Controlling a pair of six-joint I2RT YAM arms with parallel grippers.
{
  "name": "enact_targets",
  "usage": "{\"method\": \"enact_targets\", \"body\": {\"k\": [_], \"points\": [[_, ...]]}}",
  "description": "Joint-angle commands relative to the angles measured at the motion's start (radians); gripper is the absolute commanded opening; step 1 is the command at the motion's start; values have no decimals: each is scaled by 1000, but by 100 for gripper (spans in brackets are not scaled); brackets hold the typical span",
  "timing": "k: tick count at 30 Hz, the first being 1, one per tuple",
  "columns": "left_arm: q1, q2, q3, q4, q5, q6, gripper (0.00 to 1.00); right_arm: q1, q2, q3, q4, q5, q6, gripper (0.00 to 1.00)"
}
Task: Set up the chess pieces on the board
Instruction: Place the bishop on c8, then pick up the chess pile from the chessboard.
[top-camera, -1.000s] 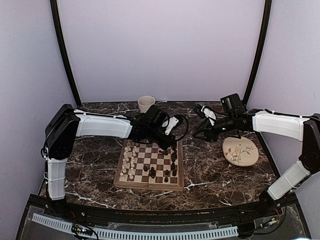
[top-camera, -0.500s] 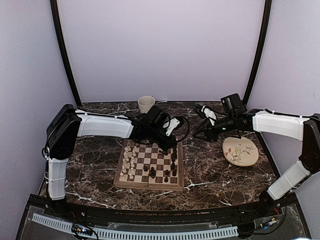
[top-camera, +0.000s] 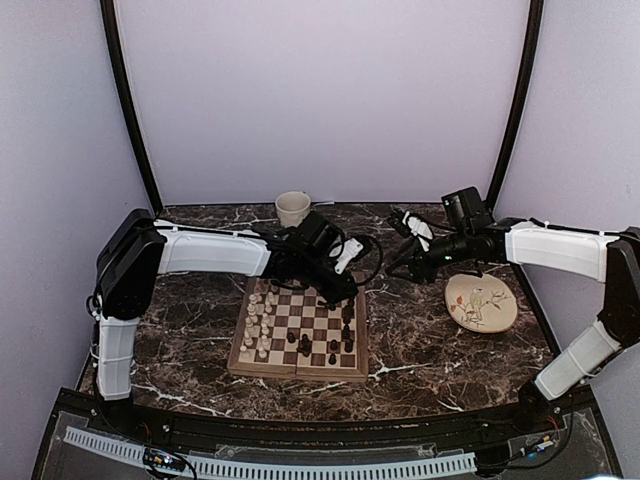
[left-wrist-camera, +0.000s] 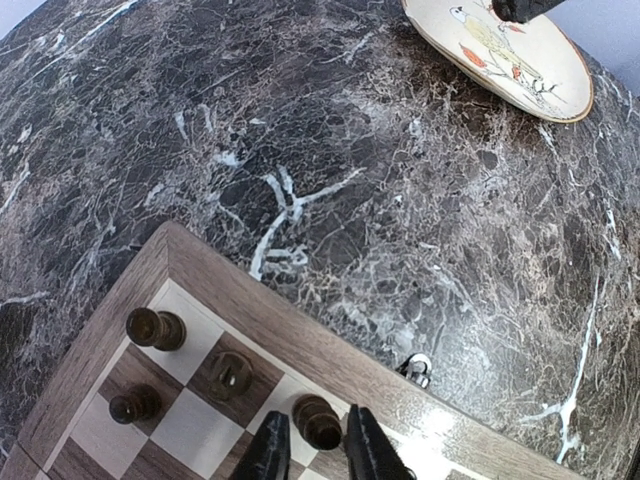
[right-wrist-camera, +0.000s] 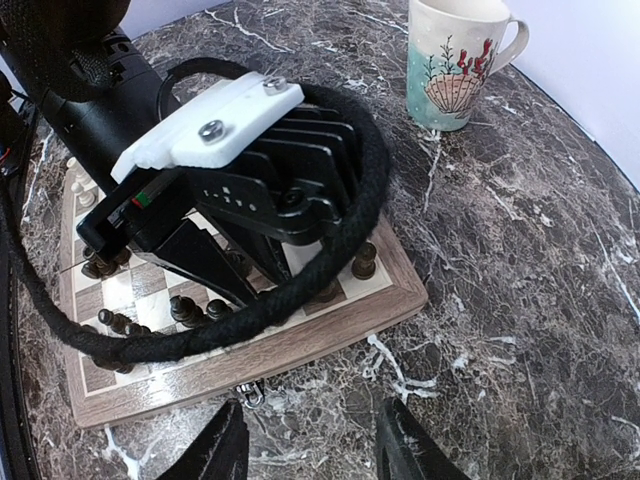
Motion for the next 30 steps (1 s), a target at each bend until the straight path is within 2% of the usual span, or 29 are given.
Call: {"method": "enact_targets", "body": {"k": [1, 7, 14, 21, 25, 30], "points": [[-11, -3, 43, -38, 2, 15, 23, -6, 1, -4, 23, -19, -8, 44], [-13, -27, 58, -51, -12, 10, 27, -6, -2, 1, 18, -20, -7, 44], [-12, -146, 29, -75, -68, 40, 33, -6, -3, 2, 14, -19, -8, 44], [13, -279, -105, -73, -136, 23, 38, -6, 4, 45, -33, -13, -30, 43], [66, -361, -224, -35, -101, -40, 40, 16, 50, 134, -130, -8, -54, 41], [128, -466, -366, 24, -75, -112, 41, 109, 156, 287, -259, 84, -110, 40]]}}
